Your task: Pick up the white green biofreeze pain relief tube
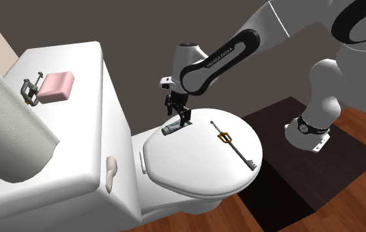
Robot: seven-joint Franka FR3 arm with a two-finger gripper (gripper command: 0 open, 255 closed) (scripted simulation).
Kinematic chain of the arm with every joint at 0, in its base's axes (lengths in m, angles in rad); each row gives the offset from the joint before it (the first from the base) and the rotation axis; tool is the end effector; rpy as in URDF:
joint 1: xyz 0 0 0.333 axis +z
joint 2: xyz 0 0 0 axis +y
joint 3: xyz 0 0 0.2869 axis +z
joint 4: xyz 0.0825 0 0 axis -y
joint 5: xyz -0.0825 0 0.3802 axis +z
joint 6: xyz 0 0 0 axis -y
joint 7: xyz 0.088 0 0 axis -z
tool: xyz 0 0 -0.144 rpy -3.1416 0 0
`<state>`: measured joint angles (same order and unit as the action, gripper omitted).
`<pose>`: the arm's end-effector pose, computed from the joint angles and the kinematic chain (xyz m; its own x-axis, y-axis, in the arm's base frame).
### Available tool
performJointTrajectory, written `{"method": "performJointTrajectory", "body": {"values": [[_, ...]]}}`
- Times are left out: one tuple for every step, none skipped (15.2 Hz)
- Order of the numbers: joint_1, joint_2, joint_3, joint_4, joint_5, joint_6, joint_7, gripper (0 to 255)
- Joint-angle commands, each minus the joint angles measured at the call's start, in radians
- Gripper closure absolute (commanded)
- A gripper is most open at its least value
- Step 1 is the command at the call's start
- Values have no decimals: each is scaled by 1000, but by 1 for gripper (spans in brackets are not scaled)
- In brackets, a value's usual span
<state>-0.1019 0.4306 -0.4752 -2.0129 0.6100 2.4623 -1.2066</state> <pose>0.5105 -0.3192 0.2068 0.9526 0.2022 0.2271 0.2145 -0.9763 -0.0303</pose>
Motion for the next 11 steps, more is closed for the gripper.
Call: {"method": "performJointTrajectory", "body": {"values": [[-23,46,21,30,33,7,-31,0],[-28,56,27,31,42,15,-39,0],[-32,65,33,32,51,22,-46,0],[-36,75,39,33,60,30,-54,0],[-41,86,45,34,70,38,-62,0],[-45,96,51,36,79,45,-69,0],[-50,106,58,37,88,53,-77,0],[-52,112,61,39,93,57,-81,0],[-52,112,61,38,93,57,-81,0],[-52,112,61,38,92,57,-80,255],[-51,112,61,39,93,57,-80,255]]}}
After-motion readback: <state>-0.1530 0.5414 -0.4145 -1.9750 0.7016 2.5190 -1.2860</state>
